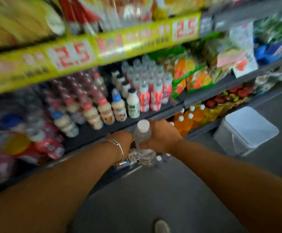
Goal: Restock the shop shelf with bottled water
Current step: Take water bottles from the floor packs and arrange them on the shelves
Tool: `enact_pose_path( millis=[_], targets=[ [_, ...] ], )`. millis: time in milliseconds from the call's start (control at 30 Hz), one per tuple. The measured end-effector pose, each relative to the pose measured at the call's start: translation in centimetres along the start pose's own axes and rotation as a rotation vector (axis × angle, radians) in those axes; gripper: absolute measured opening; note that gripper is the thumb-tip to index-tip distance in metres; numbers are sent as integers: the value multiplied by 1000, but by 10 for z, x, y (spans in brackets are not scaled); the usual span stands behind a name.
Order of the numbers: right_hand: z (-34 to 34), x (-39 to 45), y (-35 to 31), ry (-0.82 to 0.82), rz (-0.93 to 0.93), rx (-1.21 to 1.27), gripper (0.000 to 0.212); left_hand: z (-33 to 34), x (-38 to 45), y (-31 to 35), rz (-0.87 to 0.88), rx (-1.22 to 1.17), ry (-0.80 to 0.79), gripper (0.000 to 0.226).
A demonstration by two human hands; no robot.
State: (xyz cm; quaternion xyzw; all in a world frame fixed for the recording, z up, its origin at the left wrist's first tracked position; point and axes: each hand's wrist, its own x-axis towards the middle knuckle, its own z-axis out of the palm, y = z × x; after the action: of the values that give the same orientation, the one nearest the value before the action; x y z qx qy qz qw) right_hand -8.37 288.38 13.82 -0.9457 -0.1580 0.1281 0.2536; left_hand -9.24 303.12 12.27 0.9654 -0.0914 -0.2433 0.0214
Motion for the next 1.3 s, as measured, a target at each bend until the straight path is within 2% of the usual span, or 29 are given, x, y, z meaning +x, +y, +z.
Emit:
enact_pose_path(
  millis=[133,300,467,633,733,1067,1300],
  targets=[
    [-96,-22,-63,45,-89,-18,41,-107,-63,7,28,49,28,37],
    [-209,-58,-143,133,-195,81,20,-216,-151,12,65,-43,133,37],
    [-309,-96,-227,170,-207,149,18,-317,-238,13,96,3,260,28],
    [-399,-126,-298,265,-323,200,14,-407,-317,-4,74,-135,423,25],
    [-449,-136,-336,352,-391,243,20,-452,-355,-14,47,-175,481,24],
    [-540,-104,-434,486,-568,339,15,-546,-395,-43,-68,-239,685,23],
    [-566,-38,-469,429,-660,385,21,-580,-372,-67,-183,-253,787,17]
  ],
)
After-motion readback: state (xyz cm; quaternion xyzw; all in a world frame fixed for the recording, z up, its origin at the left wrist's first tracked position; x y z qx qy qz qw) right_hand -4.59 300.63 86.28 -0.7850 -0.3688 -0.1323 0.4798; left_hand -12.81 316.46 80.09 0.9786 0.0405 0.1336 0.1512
